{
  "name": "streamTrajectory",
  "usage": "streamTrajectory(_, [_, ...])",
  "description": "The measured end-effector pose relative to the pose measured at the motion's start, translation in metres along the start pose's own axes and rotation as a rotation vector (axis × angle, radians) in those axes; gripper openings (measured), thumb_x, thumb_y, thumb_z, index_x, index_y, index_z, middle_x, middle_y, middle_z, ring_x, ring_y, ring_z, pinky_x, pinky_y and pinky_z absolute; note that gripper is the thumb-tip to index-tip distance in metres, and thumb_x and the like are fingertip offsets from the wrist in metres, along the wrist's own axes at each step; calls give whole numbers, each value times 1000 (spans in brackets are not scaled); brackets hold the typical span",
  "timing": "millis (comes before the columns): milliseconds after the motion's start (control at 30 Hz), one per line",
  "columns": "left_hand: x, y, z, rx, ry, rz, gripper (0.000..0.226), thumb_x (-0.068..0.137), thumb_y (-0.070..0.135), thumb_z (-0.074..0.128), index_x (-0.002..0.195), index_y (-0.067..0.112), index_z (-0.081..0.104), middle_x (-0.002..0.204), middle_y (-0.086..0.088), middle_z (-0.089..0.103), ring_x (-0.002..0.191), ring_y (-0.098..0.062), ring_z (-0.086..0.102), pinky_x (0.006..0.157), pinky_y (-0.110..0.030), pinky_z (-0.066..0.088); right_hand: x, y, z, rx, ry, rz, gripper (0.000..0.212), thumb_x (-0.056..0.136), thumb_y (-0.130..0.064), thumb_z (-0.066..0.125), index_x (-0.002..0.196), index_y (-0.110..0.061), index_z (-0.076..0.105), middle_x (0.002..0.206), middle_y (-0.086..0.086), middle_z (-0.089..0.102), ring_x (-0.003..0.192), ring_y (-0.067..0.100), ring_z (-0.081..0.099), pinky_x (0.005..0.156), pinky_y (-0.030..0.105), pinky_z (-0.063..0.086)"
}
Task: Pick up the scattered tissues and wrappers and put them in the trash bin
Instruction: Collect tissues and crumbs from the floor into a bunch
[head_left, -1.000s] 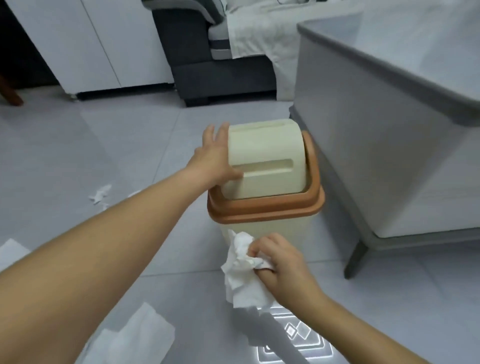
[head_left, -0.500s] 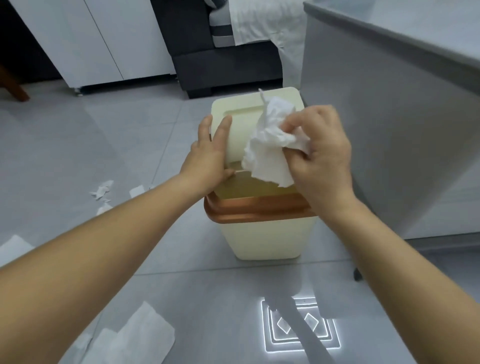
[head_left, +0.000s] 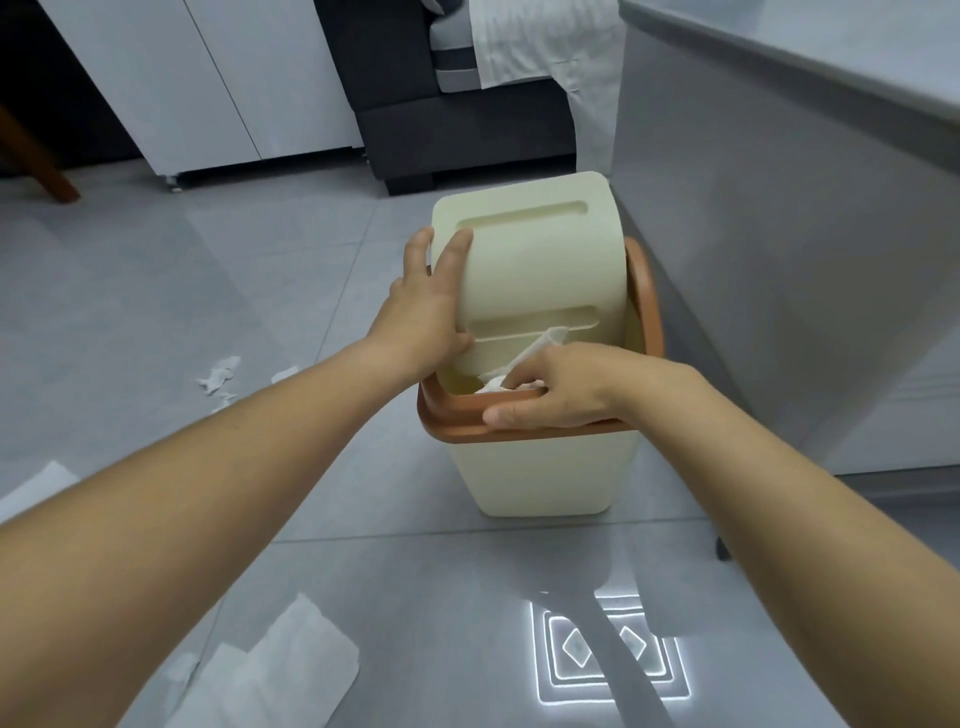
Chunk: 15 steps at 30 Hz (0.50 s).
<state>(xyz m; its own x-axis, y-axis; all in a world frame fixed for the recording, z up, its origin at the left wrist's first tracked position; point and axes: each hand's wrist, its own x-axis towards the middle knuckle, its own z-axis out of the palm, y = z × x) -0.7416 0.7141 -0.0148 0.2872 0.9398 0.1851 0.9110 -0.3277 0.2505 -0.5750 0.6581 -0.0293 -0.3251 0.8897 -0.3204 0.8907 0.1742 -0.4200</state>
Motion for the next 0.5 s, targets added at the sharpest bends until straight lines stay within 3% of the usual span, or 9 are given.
streamTrajectory(67, [-1,1,0,-4,-10,-6,99,74,14,73,145,33,7,154,-8,-4,115,-42,45,94,-45,46,-2,1,1,-55,21,-13,78,53,-84,51,119,-42,52,128,-12,52,111,18,53,90,39,49])
streamTrajectory(200, [-2,2,-2,-4,-19,-12,99,75,15,73,145,32,7,154,-9,-4,115,-41,46,94,-46,47,-8,5,1,21,296,-108,76,47,-86,53,109,-41,54,108,-14,58,101,14,57,78,37,52])
streamTrajectory(333, [-8,0,-6,-13,-41,-4,98,76,16,72,145,32,6,154,-8,-5,114,-41,47,93,-47,48,-9,4,2,1,198,-92,92,43,-89,51,122,-40,47,119,-14,59,107,13,55,82,36,50])
streamTrajectory(400, [-14,-5,-6,-22,-55,7,98,76,20,73,145,32,5,154,-5,-7,118,-39,45,93,-47,49,-7,0,7,37,266,-118,94,43,-90,48,123,-41,46,119,-15,59,106,12,56,84,37,50])
streamTrajectory(500, [-25,-18,-8,-77,-51,15,100,75,30,75,145,36,3,155,1,-10,124,-36,43,95,-43,49,-3,-5,13,-40,393,-127,89,51,-94,32,118,-38,50,114,-11,62,103,15,57,75,37,49])
